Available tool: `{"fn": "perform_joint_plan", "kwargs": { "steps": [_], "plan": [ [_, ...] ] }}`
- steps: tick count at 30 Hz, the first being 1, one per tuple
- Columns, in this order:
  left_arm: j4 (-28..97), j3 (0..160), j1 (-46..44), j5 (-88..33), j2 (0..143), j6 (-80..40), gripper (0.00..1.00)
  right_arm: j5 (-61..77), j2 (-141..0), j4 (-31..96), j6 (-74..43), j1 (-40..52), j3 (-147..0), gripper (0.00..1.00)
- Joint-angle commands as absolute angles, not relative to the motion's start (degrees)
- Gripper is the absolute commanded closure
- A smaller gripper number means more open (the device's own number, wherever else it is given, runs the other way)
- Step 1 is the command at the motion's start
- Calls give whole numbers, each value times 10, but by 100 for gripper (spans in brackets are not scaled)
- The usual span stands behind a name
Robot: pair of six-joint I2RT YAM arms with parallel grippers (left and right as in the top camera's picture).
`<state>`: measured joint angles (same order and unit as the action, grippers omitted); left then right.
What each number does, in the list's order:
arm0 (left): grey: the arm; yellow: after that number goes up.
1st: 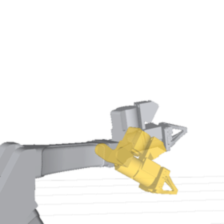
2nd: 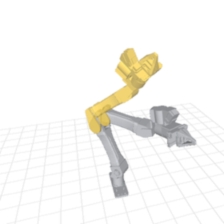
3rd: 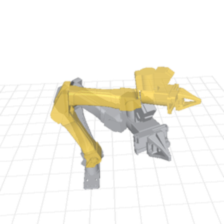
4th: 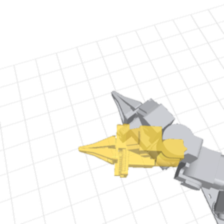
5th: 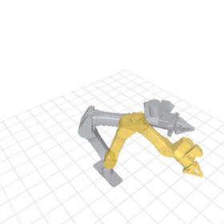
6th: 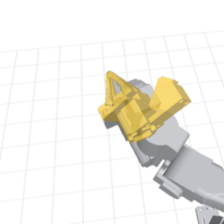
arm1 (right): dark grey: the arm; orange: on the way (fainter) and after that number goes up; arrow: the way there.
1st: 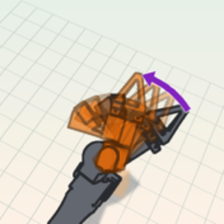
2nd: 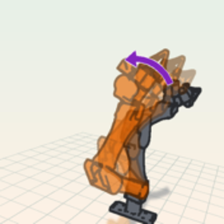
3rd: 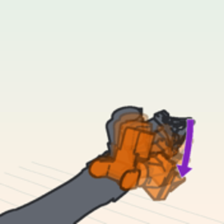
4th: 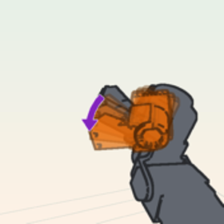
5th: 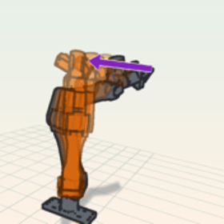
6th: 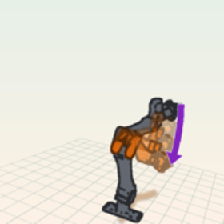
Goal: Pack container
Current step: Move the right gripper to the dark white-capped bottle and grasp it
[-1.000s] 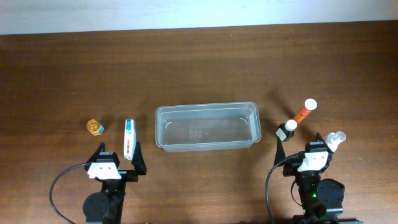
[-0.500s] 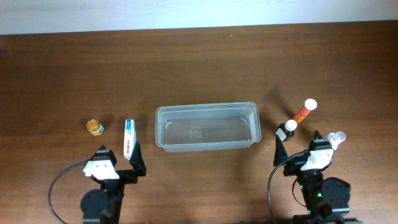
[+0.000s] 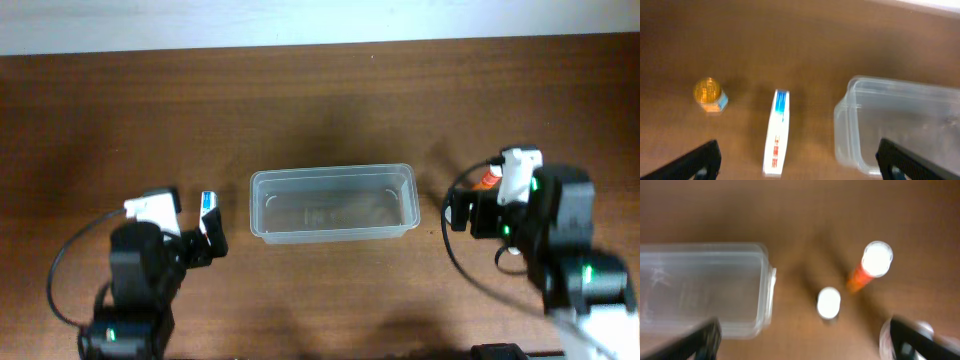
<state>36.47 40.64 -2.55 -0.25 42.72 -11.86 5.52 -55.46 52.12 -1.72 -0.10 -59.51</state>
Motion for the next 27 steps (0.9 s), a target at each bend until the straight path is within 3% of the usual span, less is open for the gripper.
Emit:
{"fn": "perform_joint_plan", "kwargs": {
  "steps": [1,7,16,23,27],
  "plan": [
    [430,487,-22,-9,516,-119,0,59,-662,590,-24,-4,-687,2],
    [488,534,-22,-9,629,-119,0,68,-776,618,-76,-26,-706,2],
    [489,534,-22,-9,663,-119,1,84,-865,623,-76,-41,-706,0],
    [489,534,-22,-9,663,-119,0,84,-927,613,-76,-41,-705,11],
    [489,534,-22,-9,663,-119,1,84,-947,604,-76,-42,-705,22]
  ]
}}
